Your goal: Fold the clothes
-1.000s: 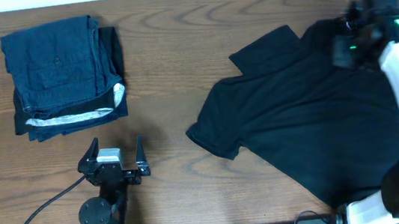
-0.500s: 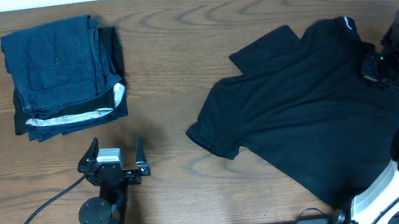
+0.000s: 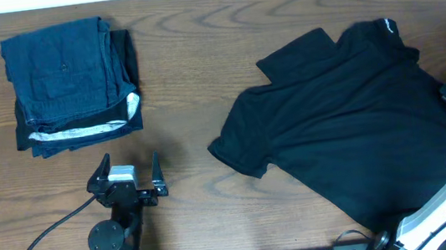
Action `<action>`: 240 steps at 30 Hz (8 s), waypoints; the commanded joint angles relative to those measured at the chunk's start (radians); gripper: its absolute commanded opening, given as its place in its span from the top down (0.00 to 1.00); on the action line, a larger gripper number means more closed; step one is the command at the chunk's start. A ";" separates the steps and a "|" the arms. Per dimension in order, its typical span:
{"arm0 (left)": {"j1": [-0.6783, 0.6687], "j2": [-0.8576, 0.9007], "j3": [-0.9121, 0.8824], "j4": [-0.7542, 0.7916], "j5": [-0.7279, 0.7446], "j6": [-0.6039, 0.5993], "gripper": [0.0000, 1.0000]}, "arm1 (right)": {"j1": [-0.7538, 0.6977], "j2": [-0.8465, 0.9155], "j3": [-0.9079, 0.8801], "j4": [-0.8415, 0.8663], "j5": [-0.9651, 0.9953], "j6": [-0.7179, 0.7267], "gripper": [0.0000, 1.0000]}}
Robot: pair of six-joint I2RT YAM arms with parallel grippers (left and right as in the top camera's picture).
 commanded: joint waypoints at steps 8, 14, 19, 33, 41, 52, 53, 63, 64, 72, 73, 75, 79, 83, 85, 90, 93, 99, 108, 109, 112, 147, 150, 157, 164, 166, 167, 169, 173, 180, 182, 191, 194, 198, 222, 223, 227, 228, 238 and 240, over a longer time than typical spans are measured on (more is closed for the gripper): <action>-0.003 -0.006 -0.015 -0.035 0.014 0.017 0.02 | -0.012 0.156 -0.003 0.134 0.021 0.030 0.99; -0.003 -0.006 -0.015 -0.035 0.014 0.017 0.02 | -0.011 0.227 -0.003 0.290 0.016 0.027 0.99; -0.003 -0.006 -0.015 -0.035 0.014 0.017 0.02 | -0.011 0.305 -0.003 0.458 -0.047 -0.009 0.99; -0.003 -0.006 -0.015 -0.035 0.014 0.017 0.02 | 0.020 0.248 0.100 0.623 -0.142 -0.234 0.91; -0.003 -0.006 -0.015 -0.035 0.014 0.017 0.02 | 0.038 -0.048 0.164 0.439 -0.333 -0.160 0.99; -0.003 -0.006 -0.015 -0.035 0.014 0.017 0.02 | 0.411 -0.097 0.163 0.307 -0.384 -0.114 0.99; -0.003 -0.006 -0.015 -0.035 0.014 0.017 0.02 | 0.437 -0.086 0.163 0.309 -0.370 -0.110 0.99; -0.003 -0.006 -0.015 -0.035 0.014 0.017 0.02 | 0.751 0.148 0.163 0.412 -0.099 -0.022 0.99; -0.003 -0.006 -0.015 -0.035 0.014 0.017 0.02 | 0.765 0.172 0.163 0.419 -0.099 -0.014 0.99; -0.003 -0.006 -0.015 -0.035 0.014 0.017 0.02 | 0.848 0.326 0.163 0.446 -0.133 0.080 0.99; -0.003 -0.006 -0.015 -0.035 0.014 0.017 0.02 | 0.857 0.334 0.163 0.454 -0.151 0.088 0.99; -0.003 -0.006 -0.015 -0.035 0.014 0.017 0.02 | 0.876 0.338 0.163 0.470 -0.195 0.113 0.99; -0.003 -0.006 -0.015 -0.035 0.014 0.017 0.02 | 0.929 0.337 0.165 0.515 -0.340 0.232 0.98; -0.003 -0.006 -0.015 -0.035 0.014 0.017 0.02 | 1.017 0.337 0.165 0.557 -0.373 0.341 0.98; -0.003 -0.006 -0.015 -0.035 0.014 0.017 0.02 | 1.077 0.338 0.165 0.590 -0.361 0.341 0.98; -0.003 -0.006 -0.015 -0.035 0.014 0.017 0.02 | 1.244 0.338 0.165 0.644 -0.235 0.299 0.99; -0.003 -0.006 -0.015 -0.035 0.014 0.017 0.02 | 1.336 0.338 0.165 0.687 -0.176 0.224 0.99; -0.003 -0.006 -0.015 -0.035 0.014 0.017 0.02 | 1.442 0.308 0.190 0.766 -0.041 -0.013 0.98; -0.003 -0.006 -0.015 -0.035 0.014 0.017 0.02 | 1.307 0.097 0.282 0.462 0.055 -0.015 0.99; -0.003 -0.006 -0.015 -0.035 0.014 0.017 0.02 | 1.279 0.077 0.282 0.431 0.055 -0.015 0.99; -0.003 -0.006 -0.015 -0.035 0.014 0.017 0.02 | 1.201 0.057 0.282 0.348 0.054 -0.014 0.99; -0.003 -0.006 -0.015 -0.035 0.014 0.017 0.02 | 1.409 0.507 0.240 0.452 -0.302 0.183 0.99; -0.003 -0.006 -0.015 -0.035 0.014 0.017 0.02 | 1.458 0.504 0.242 0.443 -0.298 0.145 0.99; -0.003 -0.006 -0.015 -0.035 0.014 0.017 0.02 | 1.433 0.468 0.307 0.438 -0.249 0.088 0.94; -0.003 -0.006 -0.015 -0.035 0.014 0.017 0.02 | 1.298 0.280 0.430 0.296 -0.225 0.000 0.86; -0.003 -0.006 -0.015 -0.035 0.014 0.017 0.02 | 1.248 0.207 0.444 0.216 -0.189 0.000 0.87; -0.003 -0.006 -0.015 -0.035 0.014 0.017 0.02 | 1.222 0.172 0.444 0.174 -0.174 0.000 0.87; -0.003 -0.006 -0.015 -0.035 0.014 0.017 0.02 | 1.162 0.105 0.444 0.064 -0.141 0.000 0.92; -0.003 -0.006 -0.015 -0.035 0.014 0.017 0.02 | 1.041 0.029 0.444 -0.107 -0.138 -0.015 0.92; -0.003 -0.006 -0.015 -0.035 0.014 0.017 0.02 | 0.861 0.026 0.403 -0.300 -0.076 -0.018 0.93; -0.003 -0.006 -0.015 -0.035 0.014 0.017 0.02 | 0.801 0.026 0.352 -0.301 -0.075 -0.018 0.98; -0.003 -0.006 -0.015 -0.035 0.014 0.017 0.02 | 0.526 0.026 0.056 -0.106 -0.076 -0.035 0.99; -0.003 -0.006 -0.015 -0.035 0.014 0.017 0.02 | 0.439 0.026 -0.006 -0.050 -0.076 -0.053 0.99; -0.003 -0.006 -0.015 -0.035 0.014 0.017 0.02 | 0.356 0.026 -0.108 0.081 -0.200 -0.160 0.99; -0.003 -0.006 -0.015 -0.035 0.014 0.017 0.02 | 0.055 0.025 -0.199 0.306 -0.259 -0.138 0.79; -0.003 -0.006 -0.015 -0.035 0.014 0.017 0.02 | 0.057 0.023 -0.181 0.295 -0.282 -0.139 0.76; -0.003 -0.006 -0.015 -0.035 0.014 0.017 0.02 | 0.068 -0.007 -0.077 0.206 -0.377 -0.151 0.66; -0.003 -0.006 -0.015 -0.035 0.014 0.017 0.02 | 0.073 -0.018 -0.049 0.178 -0.402 -0.159 0.62; -0.003 -0.006 -0.015 -0.034 0.014 0.018 0.02 | 0.236 -0.159 0.052 -0.021 -0.518 -0.242 0.58; -0.003 -0.006 -0.015 -0.035 0.014 0.017 0.02 | 0.286 -0.159 0.051 -0.029 -0.519 -0.245 0.64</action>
